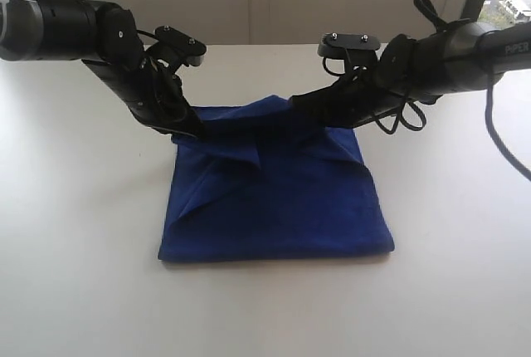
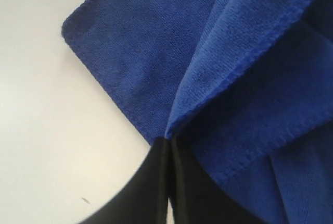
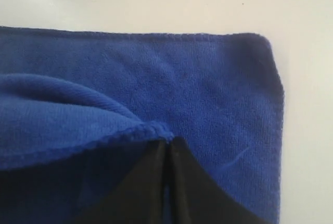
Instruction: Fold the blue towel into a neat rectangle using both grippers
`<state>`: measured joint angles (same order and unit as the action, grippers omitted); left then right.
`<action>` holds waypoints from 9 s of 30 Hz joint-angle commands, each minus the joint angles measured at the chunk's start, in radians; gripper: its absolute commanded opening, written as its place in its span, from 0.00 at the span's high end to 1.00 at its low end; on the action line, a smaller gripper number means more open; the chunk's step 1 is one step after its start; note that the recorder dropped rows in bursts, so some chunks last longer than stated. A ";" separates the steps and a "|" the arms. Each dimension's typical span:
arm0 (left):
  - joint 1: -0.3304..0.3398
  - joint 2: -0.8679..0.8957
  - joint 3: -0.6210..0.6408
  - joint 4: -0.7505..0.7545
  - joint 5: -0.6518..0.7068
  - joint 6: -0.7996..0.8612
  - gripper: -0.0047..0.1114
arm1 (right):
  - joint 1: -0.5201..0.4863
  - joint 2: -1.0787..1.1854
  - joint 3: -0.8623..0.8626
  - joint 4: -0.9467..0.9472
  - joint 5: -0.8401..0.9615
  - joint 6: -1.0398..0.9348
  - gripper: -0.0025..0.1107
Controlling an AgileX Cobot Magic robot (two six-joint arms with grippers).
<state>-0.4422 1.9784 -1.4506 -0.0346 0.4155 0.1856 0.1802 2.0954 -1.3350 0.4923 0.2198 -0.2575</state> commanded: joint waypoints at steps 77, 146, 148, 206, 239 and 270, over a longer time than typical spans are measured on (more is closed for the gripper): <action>-0.502 -0.832 -0.080 0.156 0.806 -0.195 0.96 | 0.080 -1.197 0.162 -0.156 0.956 -0.351 0.98; -0.159 -0.560 0.293 0.850 0.012 -0.732 0.96 | 0.078 -0.789 0.298 -0.864 0.259 -0.034 0.98; -0.139 -0.546 0.293 0.850 -0.010 -0.732 0.96 | 0.078 -0.788 0.298 -0.910 0.247 0.004 0.98; -0.018 -0.338 0.243 0.917 -0.098 -0.785 0.96 | 0.008 -0.489 0.209 -1.120 0.158 0.216 0.98; -0.207 -0.415 0.273 0.801 0.023 -0.812 0.93 | 0.011 -0.649 0.313 -0.635 0.268 0.176 0.98; -0.135 -0.400 0.370 0.786 0.170 -0.897 0.96 | 0.011 -0.266 0.311 -0.115 0.170 -0.192 0.77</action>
<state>-0.5809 1.5857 -1.1087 0.7714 0.5953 -0.6940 0.1916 1.8070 -1.0261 0.3727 0.4008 -0.4326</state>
